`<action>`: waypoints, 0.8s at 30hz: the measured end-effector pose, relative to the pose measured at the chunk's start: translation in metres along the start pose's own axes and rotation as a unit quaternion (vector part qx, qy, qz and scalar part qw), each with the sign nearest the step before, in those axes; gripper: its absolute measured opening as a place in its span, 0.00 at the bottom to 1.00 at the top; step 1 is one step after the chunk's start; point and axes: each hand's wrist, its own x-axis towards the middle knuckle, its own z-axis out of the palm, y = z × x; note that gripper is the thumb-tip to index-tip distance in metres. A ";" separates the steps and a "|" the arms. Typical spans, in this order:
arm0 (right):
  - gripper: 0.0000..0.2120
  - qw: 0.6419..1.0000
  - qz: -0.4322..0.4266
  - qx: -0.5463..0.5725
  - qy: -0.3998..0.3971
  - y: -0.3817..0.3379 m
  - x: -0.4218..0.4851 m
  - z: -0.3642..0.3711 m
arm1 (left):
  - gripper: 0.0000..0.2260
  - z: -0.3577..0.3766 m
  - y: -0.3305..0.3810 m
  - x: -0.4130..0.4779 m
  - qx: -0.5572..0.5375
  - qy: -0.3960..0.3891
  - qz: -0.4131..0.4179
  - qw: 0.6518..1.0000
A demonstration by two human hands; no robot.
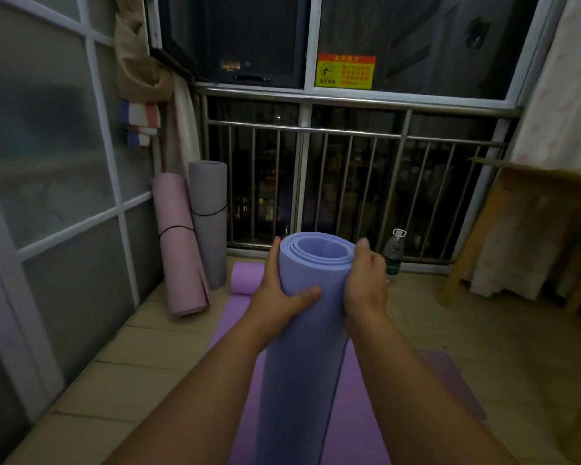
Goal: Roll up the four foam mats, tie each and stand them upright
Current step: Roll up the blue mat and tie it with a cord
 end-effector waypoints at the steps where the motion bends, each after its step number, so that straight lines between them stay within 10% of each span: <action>1: 0.27 0.999 -0.014 0.008 -0.039 0.004 -0.004 0.000 | 0.43 -0.005 -0.004 -0.002 0.003 0.006 0.001 1.000; 9: 0.56 0.957 -0.174 -0.097 -0.213 0.028 -0.027 0.016 | 0.32 -0.033 -0.004 -0.010 -0.209 0.120 -0.096 0.966; 24: 0.41 0.896 -0.249 -0.263 -0.258 0.045 -0.071 0.109 | 0.23 -0.113 -0.053 -0.040 -0.263 0.279 -0.136 0.914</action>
